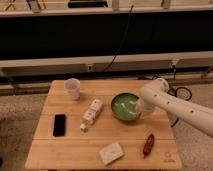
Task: Drag the ceramic bowl in a circle
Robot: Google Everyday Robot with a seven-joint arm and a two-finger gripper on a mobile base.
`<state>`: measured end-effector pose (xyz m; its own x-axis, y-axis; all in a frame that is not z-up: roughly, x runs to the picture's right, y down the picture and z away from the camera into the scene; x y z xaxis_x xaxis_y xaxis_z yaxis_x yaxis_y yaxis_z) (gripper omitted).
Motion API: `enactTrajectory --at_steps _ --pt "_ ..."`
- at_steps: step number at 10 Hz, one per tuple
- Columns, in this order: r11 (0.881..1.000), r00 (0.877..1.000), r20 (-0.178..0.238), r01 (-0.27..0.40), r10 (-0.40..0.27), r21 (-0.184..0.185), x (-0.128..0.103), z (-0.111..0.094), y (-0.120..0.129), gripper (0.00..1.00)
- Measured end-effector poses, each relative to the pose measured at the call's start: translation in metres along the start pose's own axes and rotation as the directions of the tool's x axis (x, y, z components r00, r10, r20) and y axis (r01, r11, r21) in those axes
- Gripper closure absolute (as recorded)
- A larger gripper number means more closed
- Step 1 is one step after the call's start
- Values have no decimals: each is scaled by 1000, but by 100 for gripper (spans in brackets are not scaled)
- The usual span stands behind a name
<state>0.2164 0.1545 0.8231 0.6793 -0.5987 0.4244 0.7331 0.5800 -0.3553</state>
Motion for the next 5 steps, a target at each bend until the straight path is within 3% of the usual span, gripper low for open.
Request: enactTrajectory --at_steps 5 --pt "998 999 -3 54 -54 -11 3 -8 -1 100"
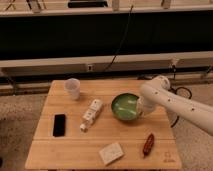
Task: Drag the ceramic bowl in a circle
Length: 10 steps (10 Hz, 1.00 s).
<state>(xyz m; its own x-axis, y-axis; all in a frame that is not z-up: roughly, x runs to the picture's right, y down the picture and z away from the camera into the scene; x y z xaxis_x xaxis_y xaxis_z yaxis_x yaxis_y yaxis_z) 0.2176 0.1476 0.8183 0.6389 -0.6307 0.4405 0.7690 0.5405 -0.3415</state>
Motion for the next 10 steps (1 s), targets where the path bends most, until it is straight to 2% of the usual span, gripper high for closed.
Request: enactTrajectory --at_steps 4,6,8,10 --pt "998 998 -3 55 -55 -17 -2 -3 -4 100" --pt "995 996 -9 90 -90 -32 -2 -3 -3 100" --pt "992 992 -4 125 -125 -37 -11 -2 -15 100" --pt "987 988 -10 153 -153 -49 -11 -2 -16 100"
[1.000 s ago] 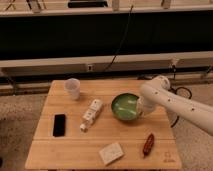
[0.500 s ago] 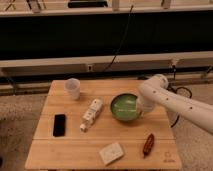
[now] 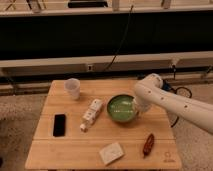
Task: Drag the ceramic bowl in a circle
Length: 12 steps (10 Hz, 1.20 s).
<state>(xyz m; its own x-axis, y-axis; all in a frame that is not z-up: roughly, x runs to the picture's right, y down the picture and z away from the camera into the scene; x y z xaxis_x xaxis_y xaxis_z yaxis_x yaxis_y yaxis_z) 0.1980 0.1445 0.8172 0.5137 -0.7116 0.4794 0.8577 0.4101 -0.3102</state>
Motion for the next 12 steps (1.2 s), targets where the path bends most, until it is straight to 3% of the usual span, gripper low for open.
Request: enactTrajectory --at_steps 4,12 --pt "998 998 -1 58 -58 -11 0 -1 -16 100" --pt "987 988 5 157 -157 -42 16 0 -6 100"
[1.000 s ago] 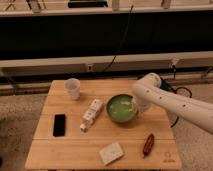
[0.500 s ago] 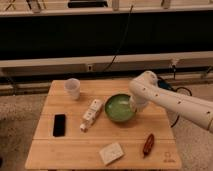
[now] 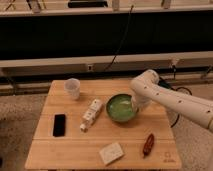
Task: Drag the ceramic bowl in a circle
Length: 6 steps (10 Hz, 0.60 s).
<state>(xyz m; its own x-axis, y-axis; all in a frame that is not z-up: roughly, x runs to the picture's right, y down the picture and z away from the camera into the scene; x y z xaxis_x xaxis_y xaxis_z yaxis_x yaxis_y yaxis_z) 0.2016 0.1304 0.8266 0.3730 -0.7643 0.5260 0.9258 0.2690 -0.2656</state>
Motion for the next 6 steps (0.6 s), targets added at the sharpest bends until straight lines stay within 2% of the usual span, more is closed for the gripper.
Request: enactTrajectory --at_steps 6 --pt "997 997 3 77 -76 -19 10 2 7 100"
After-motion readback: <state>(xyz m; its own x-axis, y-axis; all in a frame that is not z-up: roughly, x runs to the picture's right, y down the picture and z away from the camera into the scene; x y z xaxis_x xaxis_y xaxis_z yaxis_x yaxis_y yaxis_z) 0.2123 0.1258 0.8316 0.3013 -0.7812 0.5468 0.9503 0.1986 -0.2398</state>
